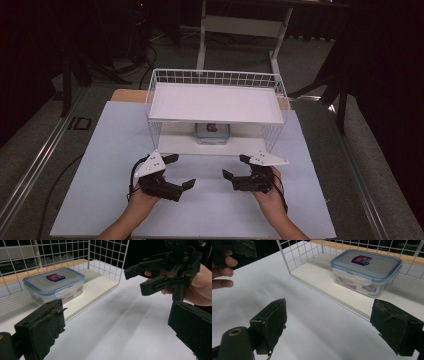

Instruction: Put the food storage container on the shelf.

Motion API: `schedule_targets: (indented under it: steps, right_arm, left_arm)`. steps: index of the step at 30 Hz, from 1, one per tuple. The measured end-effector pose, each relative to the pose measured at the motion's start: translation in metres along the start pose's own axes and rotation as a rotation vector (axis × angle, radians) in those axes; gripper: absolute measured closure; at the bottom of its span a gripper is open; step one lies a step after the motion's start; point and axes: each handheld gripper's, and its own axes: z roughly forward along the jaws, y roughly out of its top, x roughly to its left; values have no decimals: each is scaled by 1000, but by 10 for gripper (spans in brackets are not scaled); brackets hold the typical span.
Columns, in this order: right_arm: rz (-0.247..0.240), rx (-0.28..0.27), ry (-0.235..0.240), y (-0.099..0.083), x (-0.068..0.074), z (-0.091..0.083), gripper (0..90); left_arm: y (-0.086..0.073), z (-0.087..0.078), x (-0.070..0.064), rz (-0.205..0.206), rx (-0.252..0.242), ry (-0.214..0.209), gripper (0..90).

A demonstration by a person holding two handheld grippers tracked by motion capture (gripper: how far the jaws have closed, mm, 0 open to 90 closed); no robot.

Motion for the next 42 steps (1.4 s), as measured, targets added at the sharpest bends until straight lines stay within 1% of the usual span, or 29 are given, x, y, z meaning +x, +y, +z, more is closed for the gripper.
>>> schedule_targets:
  steps: [2,3,5,7,10,12,17,21,22,24,26,29,32,36,39,42]
  right_arm:
    - [-9,-12,14,-1,-1,-4,142]
    - [-15,-15,12,-2,-1,-6,142]
    - [-12,-21,25,-2,-2,-9,142]
    - [-12,-15,17,-3,-3,-11,142]
    - [-2,-18,19,-4,-4,-15,142]
    - [1,-15,18,-6,-5,-17,142]
    - [5,0,6,-12,-6,-25,142]
    - [18,-2,-1,-15,-9,-33,142]
    - [21,-3,-5,-16,-10,-35,144]
    - [10,0,-28,-18,-11,-39,161]
    - [11,3,-28,-20,-12,-45,161]
    - [29,2,-24,-25,-14,-53,160]
    - [34,4,-25,-29,-16,-59,161]
    - [30,12,-30,-33,-18,-68,160]
    - [16,20,-38,-37,-20,-74,160]
    - [23,20,-43,-42,-23,-78,160]
  left_arm:
    - [-2,-2,0,9,5,5,15]
    - [-3,-3,-1,4,7,1,15]
    - [-5,-5,0,9,16,2,15]
    - [-6,-8,1,9,23,6,15]
    - [-6,-13,3,-2,22,9,15]
    - [-7,-17,5,-3,25,18,15]
    - [-11,-28,8,-9,35,34,15]
    - [-15,-35,11,-21,33,47,15]
    - [-15,-35,11,-21,33,47,15]
    - [-17,-40,12,-25,36,57,15]
    - [-19,-43,13,-26,39,60,15]
    - [-23,-48,13,-29,47,64,15]
    - [-27,-52,15,-32,57,71,15]
    - [-32,-59,15,-46,59,81,15]
    - [-37,-63,16,-50,61,90,15]
    - [-42,-65,18,-65,52,98,15]
